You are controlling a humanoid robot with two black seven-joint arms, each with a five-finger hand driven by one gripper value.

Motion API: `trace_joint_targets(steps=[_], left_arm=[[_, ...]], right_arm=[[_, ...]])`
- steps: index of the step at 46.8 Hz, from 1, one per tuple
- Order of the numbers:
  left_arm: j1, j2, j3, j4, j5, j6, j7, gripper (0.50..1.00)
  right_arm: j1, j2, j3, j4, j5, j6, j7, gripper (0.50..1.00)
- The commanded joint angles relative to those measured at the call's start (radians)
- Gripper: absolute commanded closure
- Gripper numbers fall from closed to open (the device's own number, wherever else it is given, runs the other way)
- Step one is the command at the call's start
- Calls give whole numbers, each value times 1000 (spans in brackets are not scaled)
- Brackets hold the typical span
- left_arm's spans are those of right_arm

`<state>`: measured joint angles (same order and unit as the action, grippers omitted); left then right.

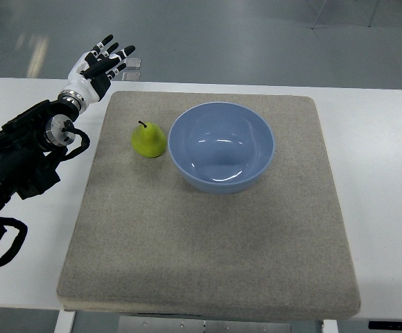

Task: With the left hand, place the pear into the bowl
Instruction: 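Reach the left hand forward over the green pear, fingers pointing down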

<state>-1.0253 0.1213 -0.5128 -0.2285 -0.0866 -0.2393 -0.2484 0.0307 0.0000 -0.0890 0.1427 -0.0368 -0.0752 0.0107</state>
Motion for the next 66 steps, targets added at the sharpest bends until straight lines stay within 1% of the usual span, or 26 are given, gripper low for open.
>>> trace_joint_targets(steps=[1, 12, 21, 34, 37, 45, 48, 57, 66], left_arm=[[-1, 0, 7, -3, 5, 0, 1, 510], [-9, 11, 36, -9, 13, 0, 9, 512], [-30, 27, 178, -26, 14, 0, 11, 514], [-107, 113, 327, -91, 67, -5, 11, 514], [-130, 149, 350, -127, 113, -9, 11, 514], [-162, 253, 392, -311, 327, -20, 9, 514], [-160, 267, 392, -360, 410, -20, 9, 516], [-171, 293, 392, -428, 616, -18, 6, 519], [-206, 366, 392, -535, 844, -25, 0, 519]], right_arm=[[0, 0, 0, 0, 0, 0, 0, 574], [0, 0, 0, 0, 0, 0, 0, 576], [0, 0, 0, 0, 0, 0, 0, 574], [0, 0, 0, 0, 0, 0, 0, 576], [0, 0, 0, 0, 0, 0, 0, 576], [0, 0, 0, 0, 0, 0, 0, 576], [0, 0, 0, 0, 0, 0, 0, 574], [0, 0, 0, 0, 0, 0, 0, 576], [0, 0, 0, 0, 0, 0, 0, 574]])
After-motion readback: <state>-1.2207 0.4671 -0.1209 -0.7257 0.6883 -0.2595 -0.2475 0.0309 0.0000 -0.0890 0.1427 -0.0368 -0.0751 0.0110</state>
